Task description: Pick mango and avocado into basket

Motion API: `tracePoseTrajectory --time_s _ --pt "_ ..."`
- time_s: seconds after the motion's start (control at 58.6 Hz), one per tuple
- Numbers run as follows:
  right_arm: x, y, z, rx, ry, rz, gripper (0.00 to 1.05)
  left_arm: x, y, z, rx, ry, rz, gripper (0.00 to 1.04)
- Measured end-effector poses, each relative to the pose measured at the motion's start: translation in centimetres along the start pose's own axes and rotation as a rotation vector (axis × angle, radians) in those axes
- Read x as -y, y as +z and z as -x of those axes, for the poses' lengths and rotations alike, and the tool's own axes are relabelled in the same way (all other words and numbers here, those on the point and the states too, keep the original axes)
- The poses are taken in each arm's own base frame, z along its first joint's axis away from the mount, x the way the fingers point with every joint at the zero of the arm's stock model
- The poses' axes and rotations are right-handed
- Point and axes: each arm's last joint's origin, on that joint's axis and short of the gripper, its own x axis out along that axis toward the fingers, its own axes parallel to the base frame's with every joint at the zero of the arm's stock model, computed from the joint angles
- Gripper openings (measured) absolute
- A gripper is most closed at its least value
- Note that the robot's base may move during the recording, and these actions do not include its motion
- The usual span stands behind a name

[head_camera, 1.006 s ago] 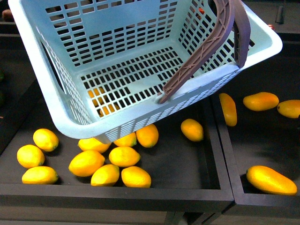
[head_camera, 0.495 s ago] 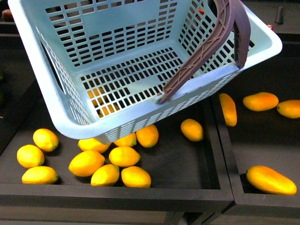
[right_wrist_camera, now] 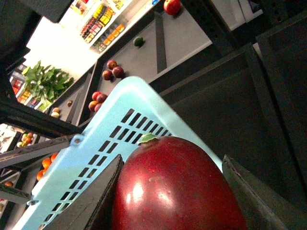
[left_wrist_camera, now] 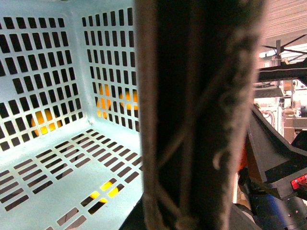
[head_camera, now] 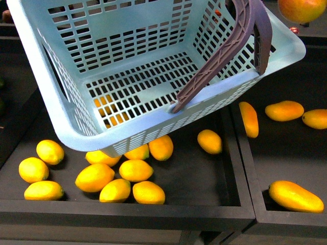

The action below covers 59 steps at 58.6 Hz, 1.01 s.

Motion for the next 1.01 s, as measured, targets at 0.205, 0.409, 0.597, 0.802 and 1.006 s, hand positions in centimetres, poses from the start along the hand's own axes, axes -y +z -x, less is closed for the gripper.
tracePoseTrajectory --time_s 0.205,0.409,0.597,0.802,1.006 --pt "-1.9 -2.1 -1.7 -0.051 0.014 0.051 0.55 0.0 0.0 0.0 0.0 0.0 0.0 0.06" --pt "-2.0 -4.1 -3.3 -0.107 -0.009 0.11 0.59 0.0 0.0 0.0 0.001 0.001 0.0 0.06" --pt "-2.4 -3.9 -3.2 -0.088 0.004 0.134 0.89 0.0 0.0 0.0 0.0 0.0 0.0 0.06" --pt "-1.3 -0.5 1.7 0.166 -0.187 0.232 0.95 -0.2 -0.2 -0.1 -0.005 0.009 0.001 0.06" --pt "-0.4 -1.0 7.7 0.444 -0.26 0.602 0.64 -0.3 0.1 0.0 0.005 0.015 0.0 0.06"
